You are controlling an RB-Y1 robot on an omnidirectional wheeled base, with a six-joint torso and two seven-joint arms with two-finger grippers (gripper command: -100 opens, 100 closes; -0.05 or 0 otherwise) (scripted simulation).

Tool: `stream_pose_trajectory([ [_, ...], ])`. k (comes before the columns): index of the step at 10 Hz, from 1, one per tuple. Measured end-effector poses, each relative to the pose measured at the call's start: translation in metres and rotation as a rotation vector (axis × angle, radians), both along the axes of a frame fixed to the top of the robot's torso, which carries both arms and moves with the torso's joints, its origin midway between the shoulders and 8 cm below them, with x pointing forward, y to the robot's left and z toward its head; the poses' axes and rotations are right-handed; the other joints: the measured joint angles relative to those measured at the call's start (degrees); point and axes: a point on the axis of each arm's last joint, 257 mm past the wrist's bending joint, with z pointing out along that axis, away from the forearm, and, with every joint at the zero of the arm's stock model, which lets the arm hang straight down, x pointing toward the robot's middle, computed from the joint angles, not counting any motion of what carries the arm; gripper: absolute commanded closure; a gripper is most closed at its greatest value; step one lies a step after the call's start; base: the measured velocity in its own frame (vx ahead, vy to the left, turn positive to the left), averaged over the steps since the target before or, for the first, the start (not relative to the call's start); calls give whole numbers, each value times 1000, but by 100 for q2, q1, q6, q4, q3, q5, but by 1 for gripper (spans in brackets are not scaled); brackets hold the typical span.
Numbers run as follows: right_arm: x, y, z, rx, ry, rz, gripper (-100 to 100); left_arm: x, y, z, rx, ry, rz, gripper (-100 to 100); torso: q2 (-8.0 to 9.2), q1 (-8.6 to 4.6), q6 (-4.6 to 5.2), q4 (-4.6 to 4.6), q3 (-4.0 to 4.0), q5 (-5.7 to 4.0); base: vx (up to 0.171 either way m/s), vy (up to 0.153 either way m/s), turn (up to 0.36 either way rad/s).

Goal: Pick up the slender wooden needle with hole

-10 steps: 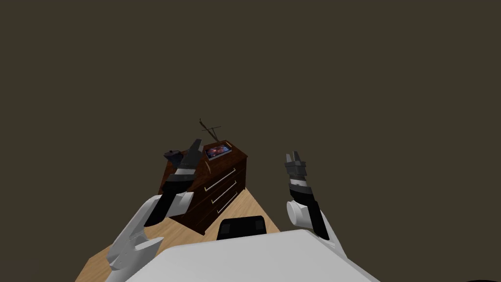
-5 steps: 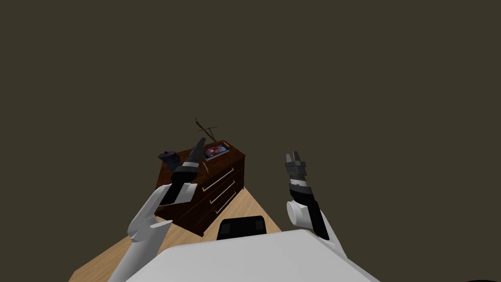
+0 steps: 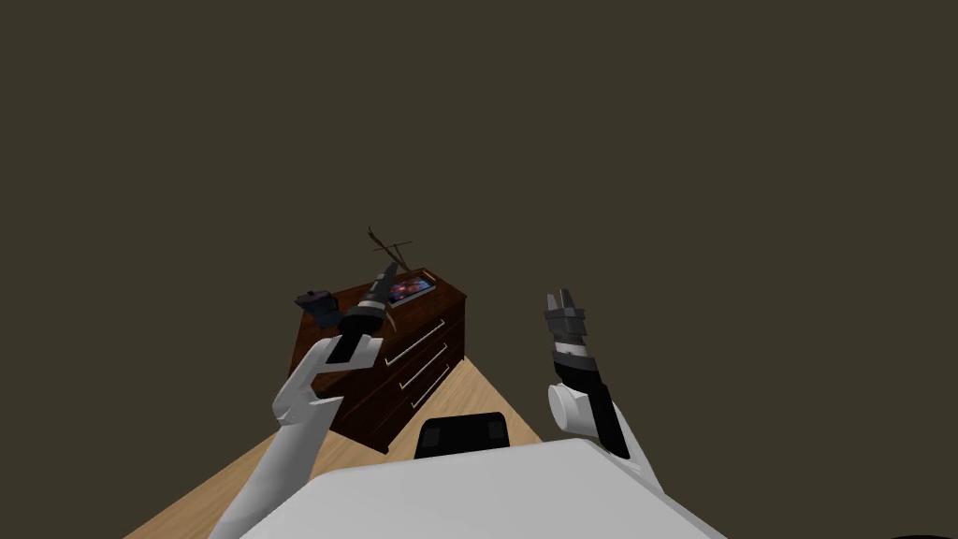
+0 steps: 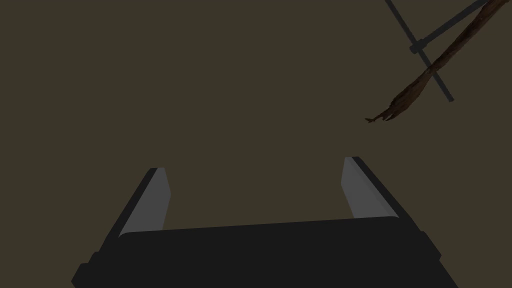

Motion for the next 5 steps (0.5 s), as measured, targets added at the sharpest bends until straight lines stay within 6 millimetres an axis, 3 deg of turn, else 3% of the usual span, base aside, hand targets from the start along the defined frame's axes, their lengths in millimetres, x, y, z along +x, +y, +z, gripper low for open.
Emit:
stream_pose_trajectory([
  [5, 0, 0, 0, 0, 0, 0, 0, 29, 17, -14, 31, 99, 89, -100, -1, 0, 1, -1, -1, 0, -20, 10, -58],
])
